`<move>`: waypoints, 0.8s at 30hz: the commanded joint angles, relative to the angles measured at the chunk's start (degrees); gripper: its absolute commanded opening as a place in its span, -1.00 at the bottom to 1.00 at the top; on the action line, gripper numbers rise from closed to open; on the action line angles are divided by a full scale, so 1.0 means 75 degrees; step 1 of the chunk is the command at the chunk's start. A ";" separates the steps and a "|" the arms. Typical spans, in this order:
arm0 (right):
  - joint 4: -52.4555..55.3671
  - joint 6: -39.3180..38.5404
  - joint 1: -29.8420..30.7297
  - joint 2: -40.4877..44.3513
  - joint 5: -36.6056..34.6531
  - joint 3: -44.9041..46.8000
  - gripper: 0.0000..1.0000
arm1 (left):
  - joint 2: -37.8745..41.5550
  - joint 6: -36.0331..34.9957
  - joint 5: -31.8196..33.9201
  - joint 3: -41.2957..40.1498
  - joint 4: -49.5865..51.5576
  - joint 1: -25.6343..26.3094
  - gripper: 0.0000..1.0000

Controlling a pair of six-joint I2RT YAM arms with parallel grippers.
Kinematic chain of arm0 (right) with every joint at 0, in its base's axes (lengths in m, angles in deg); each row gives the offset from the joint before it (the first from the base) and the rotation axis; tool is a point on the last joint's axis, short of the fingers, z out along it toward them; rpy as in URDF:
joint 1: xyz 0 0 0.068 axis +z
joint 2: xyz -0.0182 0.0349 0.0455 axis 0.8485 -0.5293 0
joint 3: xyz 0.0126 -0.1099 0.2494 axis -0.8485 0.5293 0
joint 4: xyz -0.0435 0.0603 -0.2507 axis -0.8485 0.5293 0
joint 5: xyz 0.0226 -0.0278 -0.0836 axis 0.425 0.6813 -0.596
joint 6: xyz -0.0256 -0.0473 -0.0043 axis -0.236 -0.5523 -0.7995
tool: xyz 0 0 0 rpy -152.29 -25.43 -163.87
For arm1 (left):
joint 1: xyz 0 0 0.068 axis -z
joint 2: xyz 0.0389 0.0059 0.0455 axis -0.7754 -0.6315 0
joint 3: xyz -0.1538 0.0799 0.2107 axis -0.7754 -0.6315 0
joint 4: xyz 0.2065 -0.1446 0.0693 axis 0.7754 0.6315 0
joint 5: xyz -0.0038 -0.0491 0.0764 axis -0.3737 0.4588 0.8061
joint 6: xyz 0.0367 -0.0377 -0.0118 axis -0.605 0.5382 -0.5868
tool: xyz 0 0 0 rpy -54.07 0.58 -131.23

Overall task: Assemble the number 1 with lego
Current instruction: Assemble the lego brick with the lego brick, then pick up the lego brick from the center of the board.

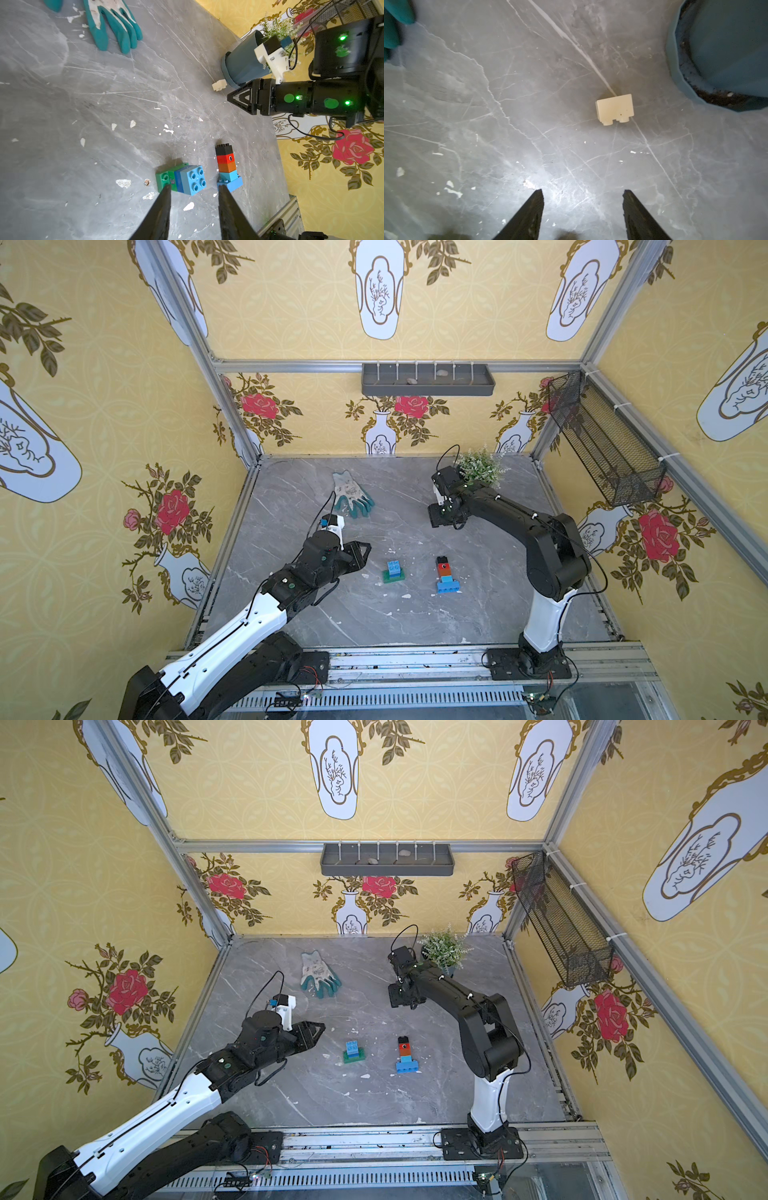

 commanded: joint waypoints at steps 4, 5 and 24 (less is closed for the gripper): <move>0.0048 -0.0943 -0.0439 -0.0477 -0.0262 -0.0256 0.32 | 0.0076 0.0001 0.0316 -0.0196 -0.0128 -0.0068 -0.23; 0.0024 -0.1009 -0.0535 -0.0548 -0.0178 -0.0301 0.33 | 0.0068 0.0019 0.0322 -0.0206 -0.0166 -0.0074 -0.23; 0.0055 -0.1592 -0.0795 -0.1874 0.0193 -0.1477 0.10 | -0.0359 0.0051 0.0209 -0.0121 -0.0513 -0.0402 -0.25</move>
